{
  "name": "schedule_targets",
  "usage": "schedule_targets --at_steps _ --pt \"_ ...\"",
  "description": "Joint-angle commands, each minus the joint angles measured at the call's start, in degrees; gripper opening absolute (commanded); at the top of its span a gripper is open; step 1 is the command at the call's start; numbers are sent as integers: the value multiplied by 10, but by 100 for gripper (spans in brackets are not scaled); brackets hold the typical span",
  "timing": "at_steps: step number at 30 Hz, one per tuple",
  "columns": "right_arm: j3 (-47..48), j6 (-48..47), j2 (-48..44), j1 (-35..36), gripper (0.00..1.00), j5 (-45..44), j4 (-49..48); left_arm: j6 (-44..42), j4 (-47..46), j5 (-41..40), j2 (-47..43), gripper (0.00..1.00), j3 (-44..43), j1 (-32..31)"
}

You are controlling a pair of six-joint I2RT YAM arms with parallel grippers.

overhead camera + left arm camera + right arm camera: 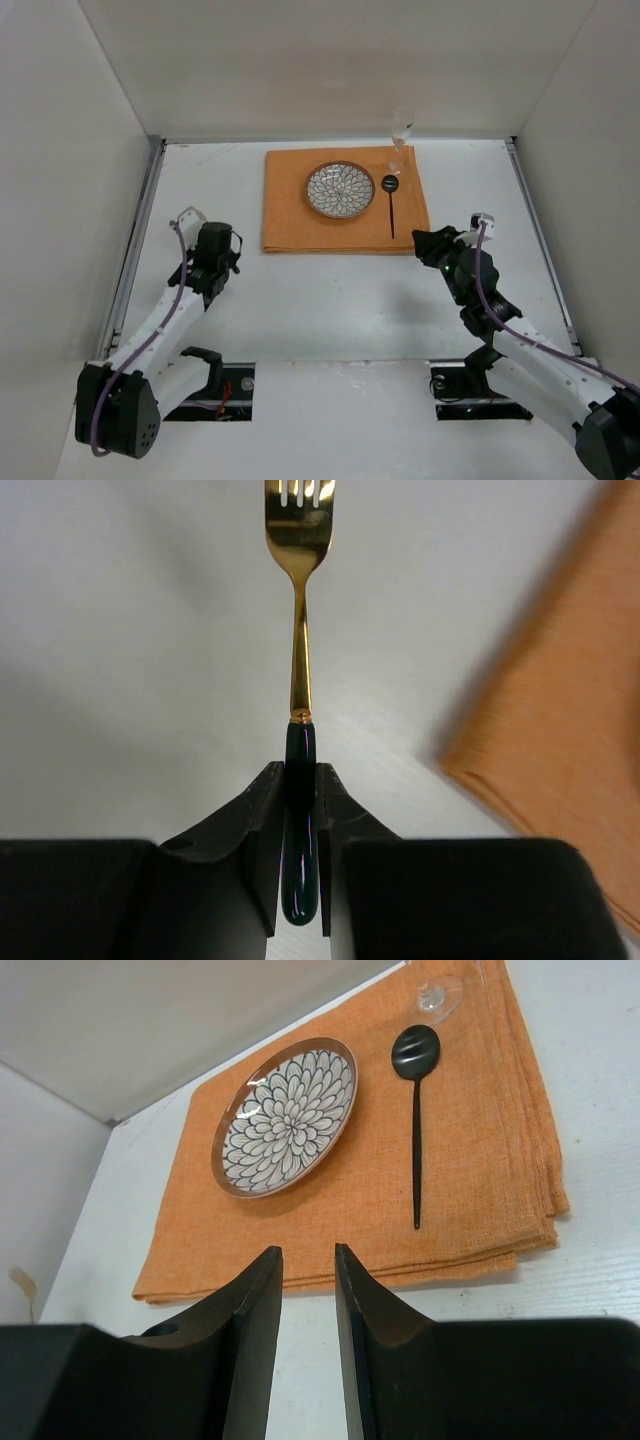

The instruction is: Set the dinner table for one person

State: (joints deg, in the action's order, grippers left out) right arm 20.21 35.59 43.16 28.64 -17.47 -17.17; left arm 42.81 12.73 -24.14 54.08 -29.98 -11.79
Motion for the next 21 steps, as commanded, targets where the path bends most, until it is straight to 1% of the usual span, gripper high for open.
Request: schedule_targets --at_steps 1,3,6,9,13,18,21 --pt "24 -9 3 6 33 -19 -30 -68 -52 -4 51 0 -86 -64" --pt "26 -9 9 6 33 -17 -25 -104 -90 8 107 0 -135 -105" --pt "25 -11 5 7 33 -24 -30 -176 -138 42 201 0 -211 -136" --pt "26 -13 18 7 33 -26 -28 -212 -148 108 293 1 -285 -133" --pt "26 -18 18 15 33 -37 -33 -237 -160 181 396 1 -347 -122" --pt "28 -25 21 22 33 -43 -33 -243 -163 206 474 1 -393 -108" --pt "31 -25 22 22 33 -42 -28 -250 -165 206 495 2 -405 -106"
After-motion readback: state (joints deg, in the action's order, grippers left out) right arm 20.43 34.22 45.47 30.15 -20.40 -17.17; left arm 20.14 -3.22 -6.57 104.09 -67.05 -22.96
